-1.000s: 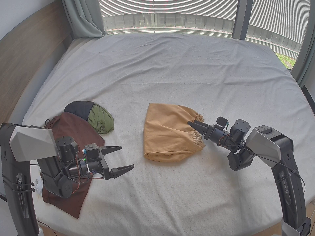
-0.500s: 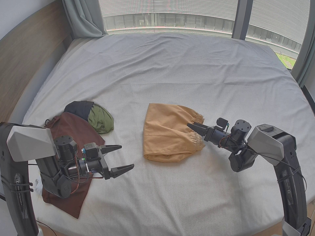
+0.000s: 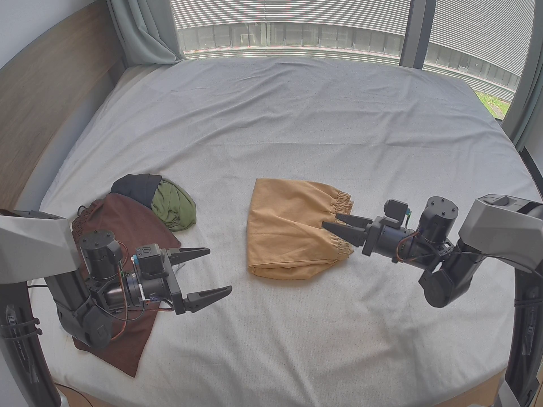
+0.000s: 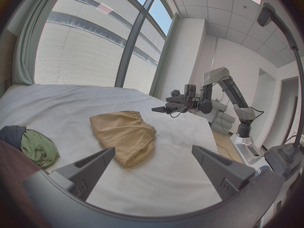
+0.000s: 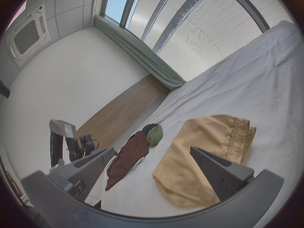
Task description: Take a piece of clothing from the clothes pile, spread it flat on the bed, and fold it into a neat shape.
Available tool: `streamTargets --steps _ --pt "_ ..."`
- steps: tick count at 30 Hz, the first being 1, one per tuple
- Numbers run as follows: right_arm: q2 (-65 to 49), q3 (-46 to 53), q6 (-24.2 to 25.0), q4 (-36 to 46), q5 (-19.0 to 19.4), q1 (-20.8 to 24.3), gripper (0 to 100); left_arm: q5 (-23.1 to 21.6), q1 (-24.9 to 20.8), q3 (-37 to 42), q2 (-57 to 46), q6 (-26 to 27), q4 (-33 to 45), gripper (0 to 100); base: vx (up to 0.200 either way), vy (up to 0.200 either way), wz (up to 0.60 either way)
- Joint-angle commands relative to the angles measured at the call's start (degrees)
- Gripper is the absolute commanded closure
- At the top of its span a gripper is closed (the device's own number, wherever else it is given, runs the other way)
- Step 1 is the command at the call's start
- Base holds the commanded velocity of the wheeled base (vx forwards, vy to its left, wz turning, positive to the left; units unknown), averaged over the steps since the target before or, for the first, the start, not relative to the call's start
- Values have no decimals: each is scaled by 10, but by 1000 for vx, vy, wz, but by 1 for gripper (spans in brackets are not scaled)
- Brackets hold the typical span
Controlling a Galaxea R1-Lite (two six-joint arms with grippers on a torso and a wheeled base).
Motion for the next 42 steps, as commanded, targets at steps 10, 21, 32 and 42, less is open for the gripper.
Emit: streamTargets --steps 10,21,32,42 --pt "-209 275 -177 -1 -44 37 0 0 -66 99 -128 -5 0 0 0 0 0" --pt "-277 352 -220 0 -80 31 0 1 -79 172 -212 -6 1 0 0 0 0" --pt "-381 436 -222 0 -80 -19 0 3 -75 231 -312 -18 1 0 0 0 0" --pt "-510 481 -223 7 -80 -37 0 5 -51 247 -369 -24 3 0 0 0 0"
